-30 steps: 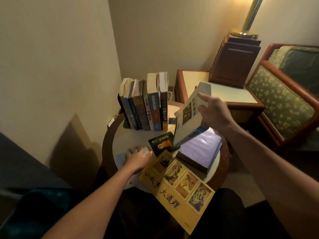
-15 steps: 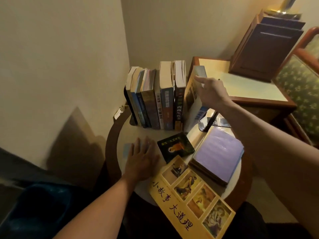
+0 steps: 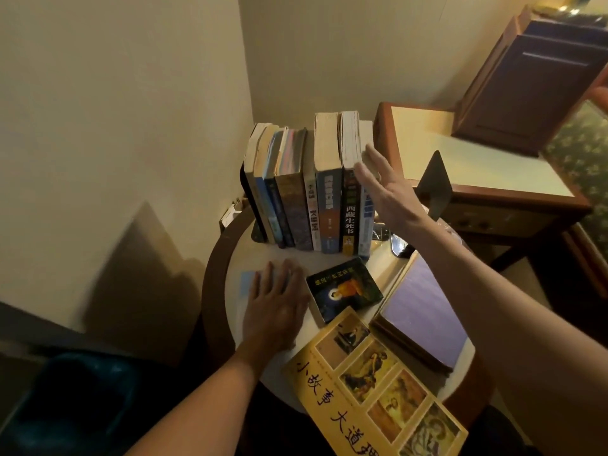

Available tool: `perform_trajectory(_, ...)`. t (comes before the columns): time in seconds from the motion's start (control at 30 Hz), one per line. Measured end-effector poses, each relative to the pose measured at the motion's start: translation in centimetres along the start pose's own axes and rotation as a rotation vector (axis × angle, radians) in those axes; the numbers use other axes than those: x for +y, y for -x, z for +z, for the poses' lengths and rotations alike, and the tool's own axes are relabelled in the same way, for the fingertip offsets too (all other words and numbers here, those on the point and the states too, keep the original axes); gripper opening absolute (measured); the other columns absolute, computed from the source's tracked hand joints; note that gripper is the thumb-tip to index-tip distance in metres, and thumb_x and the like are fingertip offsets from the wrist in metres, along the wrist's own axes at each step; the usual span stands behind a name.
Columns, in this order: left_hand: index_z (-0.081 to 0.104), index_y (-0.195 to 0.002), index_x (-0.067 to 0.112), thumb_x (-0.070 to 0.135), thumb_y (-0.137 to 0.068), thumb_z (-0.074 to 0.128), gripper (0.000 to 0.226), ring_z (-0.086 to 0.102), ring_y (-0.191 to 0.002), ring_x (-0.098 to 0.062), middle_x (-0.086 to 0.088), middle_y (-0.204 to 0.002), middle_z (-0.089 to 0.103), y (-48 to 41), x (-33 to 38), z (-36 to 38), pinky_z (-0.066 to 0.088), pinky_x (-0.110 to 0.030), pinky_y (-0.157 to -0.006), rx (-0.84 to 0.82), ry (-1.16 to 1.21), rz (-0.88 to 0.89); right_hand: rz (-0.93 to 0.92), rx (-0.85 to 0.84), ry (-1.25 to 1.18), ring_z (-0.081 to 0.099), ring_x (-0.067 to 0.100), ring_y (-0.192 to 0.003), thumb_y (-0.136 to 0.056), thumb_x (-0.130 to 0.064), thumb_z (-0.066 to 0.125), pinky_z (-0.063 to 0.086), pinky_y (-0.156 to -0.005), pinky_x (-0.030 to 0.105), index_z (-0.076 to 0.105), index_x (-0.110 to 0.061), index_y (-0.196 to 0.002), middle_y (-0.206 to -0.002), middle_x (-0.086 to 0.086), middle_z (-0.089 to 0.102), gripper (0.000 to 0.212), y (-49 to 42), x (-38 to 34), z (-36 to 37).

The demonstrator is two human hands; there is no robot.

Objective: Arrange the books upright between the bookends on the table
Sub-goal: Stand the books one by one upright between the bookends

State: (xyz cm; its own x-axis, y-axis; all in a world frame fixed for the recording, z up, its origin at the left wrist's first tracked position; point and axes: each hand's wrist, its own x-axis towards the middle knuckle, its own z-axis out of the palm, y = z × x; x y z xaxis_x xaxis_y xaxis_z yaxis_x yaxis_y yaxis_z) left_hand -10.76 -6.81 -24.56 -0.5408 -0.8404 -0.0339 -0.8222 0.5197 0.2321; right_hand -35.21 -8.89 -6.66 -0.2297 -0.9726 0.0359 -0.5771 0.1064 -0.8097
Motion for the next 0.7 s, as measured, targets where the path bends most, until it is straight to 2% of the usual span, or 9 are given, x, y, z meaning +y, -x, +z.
perform_trajectory(0.03, -0.003, -0.157, 0.038, 0.060, -0.102, 0.010, 0.060, -0.015, -0.153, -0.028, 0.005, -0.168, -0.009, 0.0, -0.1, 0.0, -0.003, -0.048, -0.125, -0.005, 0.008, 0.001, -0.015, 0.005, 0.030, 0.037, 0.028, -0.142, -0.092, -0.067, 0.050, 0.034, -0.114, 0.050, 0.011, -0.045, -0.157, -0.161, 0.005, 0.032, 0.079, 0.3, 0.3, 0.0)
perform_trajectory(0.1, -0.005, -0.156, 0.040, 0.061, -0.102, 0.007, 0.059, -0.018, -0.153, -0.026, 0.007, -0.167, -0.011, -0.1, -0.1, 0.1, -0.005, -0.047, -0.125, -0.014, 0.044, -0.004, -0.073, 0.017, 0.108, 0.042, 0.026, -0.139, -0.090, -0.045, 0.069, 0.038, -0.111, 0.046, 0.007, -0.039, -0.158, -0.157, 0.006, 0.039, 0.092, 0.8, 1.3, -0.1)
perform_trajectory(0.17, -0.004, -0.156, 0.041, 0.063, -0.101, 0.004, 0.060, -0.018, -0.153, -0.026, 0.008, -0.167, -0.011, -0.2, -0.1, 0.1, -0.006, -0.047, -0.125, -0.008, 0.065, -0.005, -0.122, 0.037, 0.181, 0.052, 0.028, -0.131, -0.090, -0.025, 0.073, 0.045, -0.104, 0.047, 0.004, -0.032, -0.160, -0.149, 0.008, 0.050, 0.099, 0.9, 2.2, 0.1)
perform_trajectory(0.23, -0.003, -0.157, 0.041, 0.064, -0.100, 0.002, 0.062, -0.018, -0.153, -0.026, 0.008, -0.167, -0.011, -0.3, -0.1, 0.0, -0.006, -0.047, -0.125, -0.014, 0.060, -0.009, -0.155, 0.058, 0.224, 0.058, 0.030, -0.122, -0.091, -0.017, 0.072, 0.049, -0.095, 0.043, 0.002, -0.028, -0.160, -0.144, 0.011, 0.055, 0.100, 0.8, 2.5, 0.3)
perform_trajectory(0.43, -0.007, -0.155, 0.042, 0.063, -0.101, 0.007, 0.059, -0.020, -0.152, -0.025, 0.009, -0.166, -0.014, -0.5, 0.1, -0.1, -0.007, -0.047, -0.125, -0.031, 0.061, -0.026, -0.174, 0.088, 0.239, 0.058, 0.032, -0.123, -0.090, -0.015, 0.071, 0.047, -0.101, 0.048, 0.000, -0.026, -0.160, -0.145, 0.013, 0.053, 0.101, 1.0, 2.8, 0.9)
perform_trajectory(0.57, -0.001, -0.158, 0.039, 0.061, -0.098, 0.011, 0.064, -0.016, -0.153, -0.029, 0.006, -0.167, -0.011, -0.4, -0.2, 0.2, -0.002, -0.050, -0.125, -0.030, 0.012, -0.003, -0.102, 0.067, 0.198, 0.050, 0.028, -0.134, -0.091, -0.023, 0.071, 0.042, -0.106, 0.052, -0.008, -0.026, -0.160, -0.151, 0.008, 0.047, 0.104, 2.8, 3.0, 0.7)
perform_trajectory(0.7, -0.007, -0.157, 0.037, 0.059, -0.101, 0.018, 0.065, -0.023, -0.151, -0.028, 0.005, -0.164, -0.021, -0.8, -0.4, 0.1, -0.008, -0.047, -0.125, -0.089, 0.002, -0.017, -0.038, 0.024, 0.211, 0.052, 0.027, -0.133, -0.089, -0.030, 0.073, 0.046, -0.105, 0.054, -0.009, -0.032, -0.159, -0.154, 0.005, 0.043, 0.108, 7.1, 4.1, 1.1)
